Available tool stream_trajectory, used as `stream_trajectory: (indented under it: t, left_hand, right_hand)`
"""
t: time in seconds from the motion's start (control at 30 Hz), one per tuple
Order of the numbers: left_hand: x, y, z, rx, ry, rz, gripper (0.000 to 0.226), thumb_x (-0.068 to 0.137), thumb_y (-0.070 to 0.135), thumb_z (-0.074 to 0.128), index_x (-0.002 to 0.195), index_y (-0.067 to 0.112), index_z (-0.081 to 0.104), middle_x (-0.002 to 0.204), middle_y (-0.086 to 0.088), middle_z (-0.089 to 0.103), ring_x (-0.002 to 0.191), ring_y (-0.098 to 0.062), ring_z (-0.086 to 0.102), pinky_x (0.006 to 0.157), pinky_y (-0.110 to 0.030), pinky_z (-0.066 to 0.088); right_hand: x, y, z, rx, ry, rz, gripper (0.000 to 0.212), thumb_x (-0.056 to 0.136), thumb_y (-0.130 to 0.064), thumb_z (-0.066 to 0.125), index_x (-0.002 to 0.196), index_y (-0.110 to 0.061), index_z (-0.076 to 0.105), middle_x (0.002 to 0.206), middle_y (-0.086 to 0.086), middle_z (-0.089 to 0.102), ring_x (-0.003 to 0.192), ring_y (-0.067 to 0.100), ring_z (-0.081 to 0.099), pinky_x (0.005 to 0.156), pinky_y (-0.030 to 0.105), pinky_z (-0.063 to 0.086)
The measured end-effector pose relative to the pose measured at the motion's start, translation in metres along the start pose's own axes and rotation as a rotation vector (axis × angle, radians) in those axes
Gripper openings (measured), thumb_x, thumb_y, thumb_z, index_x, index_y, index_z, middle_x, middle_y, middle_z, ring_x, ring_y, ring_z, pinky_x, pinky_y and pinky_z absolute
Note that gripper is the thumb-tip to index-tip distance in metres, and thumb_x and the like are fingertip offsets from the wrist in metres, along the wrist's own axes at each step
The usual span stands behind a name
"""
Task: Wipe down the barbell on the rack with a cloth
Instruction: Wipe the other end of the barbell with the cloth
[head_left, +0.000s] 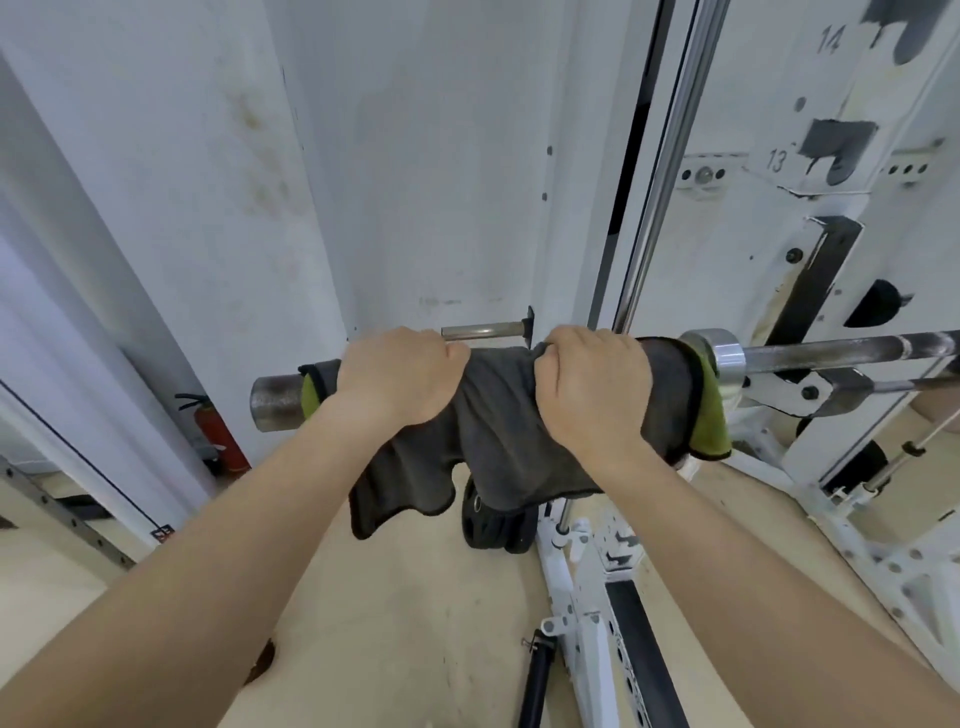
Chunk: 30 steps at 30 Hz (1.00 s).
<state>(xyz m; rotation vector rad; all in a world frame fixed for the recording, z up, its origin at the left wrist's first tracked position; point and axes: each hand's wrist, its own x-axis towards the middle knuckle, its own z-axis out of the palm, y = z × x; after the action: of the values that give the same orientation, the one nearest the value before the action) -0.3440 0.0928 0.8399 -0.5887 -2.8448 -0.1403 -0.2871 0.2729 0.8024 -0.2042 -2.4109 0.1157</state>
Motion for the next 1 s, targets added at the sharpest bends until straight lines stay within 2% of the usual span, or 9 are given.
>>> stream_trajectory:
  t: [0.1, 0.2, 0.27, 0.33, 0.43, 0.6, 0.77, 0.93, 1.0]
  left_hand:
    - [-0.009, -0.035, -0.005, 0.045, -0.019, -0.058, 0.049, 0.103, 0.038, 0.020, 0.072, 0.015, 0.050, 0.070, -0.001, 0.050, 0.058, -0.017, 0.042, 0.060, -0.032, 0.033]
    - [-0.031, -0.068, 0.000, 0.165, 0.158, 0.015, 0.039, 0.099, 0.029, 0.021, 0.069, 0.016, 0.043, 0.064, 0.000, 0.047, 0.055, -0.020, 0.040, 0.049, -0.029, 0.024]
    - [-0.045, -0.087, 0.003, 0.055, 0.294, -0.065, 0.039, 0.097, 0.030, 0.026, 0.065, 0.016, 0.043, 0.057, 0.000, 0.047, 0.053, -0.022, 0.044, 0.048, -0.029, 0.026]
    - [-0.054, -0.101, 0.008, -0.186, 0.345, -0.160, 0.040, 0.101, 0.027, 0.033, 0.064, 0.015, 0.042, 0.056, 0.001, 0.048, 0.053, -0.017, 0.043, 0.049, -0.031, 0.025]
    - [-0.056, -0.102, 0.013, -0.741, 0.375, -0.280, 0.041, 0.101, 0.018, 0.041, 0.061, 0.018, 0.035, 0.055, 0.006, 0.039, 0.054, -0.009, 0.033, 0.055, -0.033, 0.026]
    - [-0.073, -0.078, 0.020, -1.465, 0.491, -0.655, 0.033, 0.105, 0.025, 0.040, 0.076, 0.020, 0.057, 0.069, 0.015, 0.057, 0.064, 0.000, 0.050, 0.067, -0.026, 0.041]
    - [-0.108, -0.066, 0.025, -1.335, 0.601, -0.623, 0.036, 0.106, 0.023, 0.044, 0.071, 0.023, 0.056, 0.062, 0.016, 0.055, 0.061, -0.003, 0.048, 0.061, -0.022, 0.039]
    - [-0.111, -0.077, 0.020, -1.336, 0.688, -0.574, 0.031, 0.100, 0.013, 0.054, 0.094, 0.037, 0.074, 0.088, 0.011, 0.076, 0.087, -0.005, 0.069, 0.078, -0.021, 0.054]
    - [-0.100, -0.081, 0.020, -1.288, 0.680, -0.551, 0.027, 0.101, 0.015, 0.052, 0.108, 0.028, 0.075, 0.099, 0.007, 0.076, 0.097, -0.009, 0.069, 0.087, -0.026, 0.054]
  right_hand:
    - [-0.005, -0.049, 0.006, 0.031, -0.035, -0.021, 0.038, 0.093, -0.032, 0.033, 0.082, -0.016, 0.066, 0.075, 0.000, 0.065, 0.071, 0.022, 0.058, 0.073, 0.036, 0.038]
    - [0.002, -0.098, 0.005, 0.004, -0.095, -0.133, 0.037, 0.092, -0.033, 0.033, 0.063, -0.019, 0.052, 0.057, -0.001, 0.054, 0.056, 0.022, 0.052, 0.059, 0.033, 0.029]
    - [0.011, -0.120, 0.008, -0.008, -0.180, -0.214, 0.042, 0.099, -0.034, 0.032, 0.060, -0.020, 0.039, 0.056, -0.004, 0.046, 0.053, 0.021, 0.045, 0.056, 0.032, 0.025]
    - [0.018, -0.135, 0.012, 0.075, -0.281, -0.241, 0.046, 0.103, -0.036, 0.030, 0.060, -0.021, 0.034, 0.058, -0.005, 0.040, 0.054, 0.017, 0.040, 0.053, 0.031, 0.025]
    - [0.024, -0.158, 0.011, 0.183, -0.280, -0.204, 0.046, 0.102, -0.033, 0.031, 0.059, -0.020, 0.039, 0.058, -0.004, 0.042, 0.051, 0.015, 0.039, 0.048, 0.031, 0.020]
    - [0.016, -0.199, 0.012, 0.219, -0.250, -0.147, 0.043, 0.098, -0.032, 0.033, 0.057, -0.021, 0.041, 0.057, -0.003, 0.042, 0.051, 0.022, 0.042, 0.050, 0.033, 0.022]
    - [0.008, -0.204, 0.013, 0.157, -0.243, -0.176, 0.041, 0.099, -0.035, 0.032, 0.063, -0.020, 0.042, 0.056, -0.004, 0.043, 0.050, 0.018, 0.043, 0.049, 0.031, 0.027]
    - [0.006, -0.206, 0.014, 0.127, -0.239, -0.161, 0.038, 0.098, -0.036, 0.033, 0.064, -0.021, 0.043, 0.058, -0.004, 0.044, 0.054, 0.022, 0.046, 0.054, 0.033, 0.029]
    - [0.009, -0.206, 0.014, 0.142, -0.260, -0.141, 0.040, 0.097, -0.036, 0.033, 0.060, -0.023, 0.041, 0.059, -0.003, 0.048, 0.057, 0.023, 0.050, 0.053, 0.033, 0.032]
